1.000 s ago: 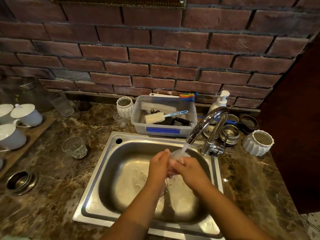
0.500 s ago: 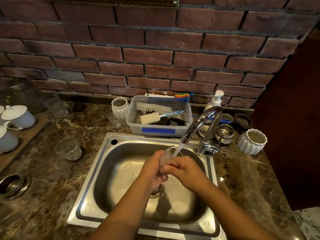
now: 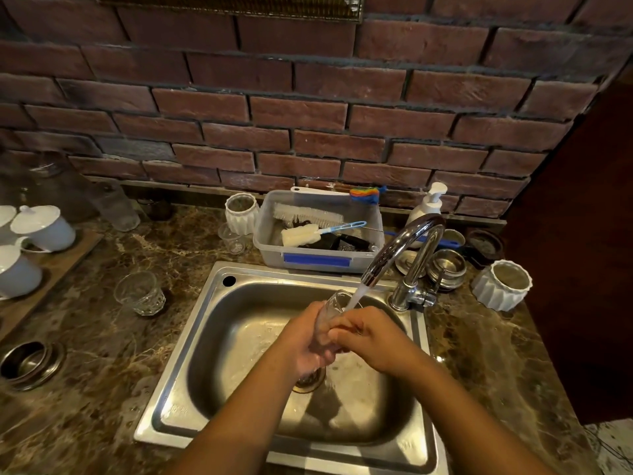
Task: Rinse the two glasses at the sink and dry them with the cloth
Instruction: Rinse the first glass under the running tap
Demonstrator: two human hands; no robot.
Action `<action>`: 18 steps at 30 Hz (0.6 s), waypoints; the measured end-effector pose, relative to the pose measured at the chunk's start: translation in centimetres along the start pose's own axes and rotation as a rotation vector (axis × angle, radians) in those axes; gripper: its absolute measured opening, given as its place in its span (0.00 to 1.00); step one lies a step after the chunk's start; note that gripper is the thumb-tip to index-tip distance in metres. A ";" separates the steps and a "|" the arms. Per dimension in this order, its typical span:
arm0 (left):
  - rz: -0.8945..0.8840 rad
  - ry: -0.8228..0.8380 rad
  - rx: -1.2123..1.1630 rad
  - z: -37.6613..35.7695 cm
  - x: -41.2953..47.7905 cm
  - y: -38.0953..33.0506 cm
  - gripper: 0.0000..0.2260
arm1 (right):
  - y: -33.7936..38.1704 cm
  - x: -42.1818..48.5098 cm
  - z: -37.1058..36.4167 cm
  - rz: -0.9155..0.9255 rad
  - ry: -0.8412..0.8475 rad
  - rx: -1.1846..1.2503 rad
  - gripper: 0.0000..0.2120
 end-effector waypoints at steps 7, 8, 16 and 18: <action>-0.714 -0.203 0.386 -0.4 -0.7 -1.0 0.11 | -1.6 -0.1 -1.0 -0.449 -0.285 0.574 0.10; -0.636 -0.172 0.361 -0.6 -0.6 -1.1 0.12 | -1.6 -0.1 -0.8 -0.420 -0.275 0.491 0.11; 0.020 0.084 0.046 0.0 0.3 0.3 0.22 | -0.3 0.3 0.9 -0.021 0.036 0.113 0.08; -0.301 -0.071 0.158 -0.3 0.1 -1.1 0.18 | -0.3 0.5 1.0 -0.075 -0.115 0.197 0.10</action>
Point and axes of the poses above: each hand's wrist, its own x-axis towards the middle knuckle, its own z-axis out of the back of the hand, y = z × x, the point moved 6 cm from there along x, towards the middle knuckle, and after that the axes turned 1 degree about -z, right-handed, at the moved point
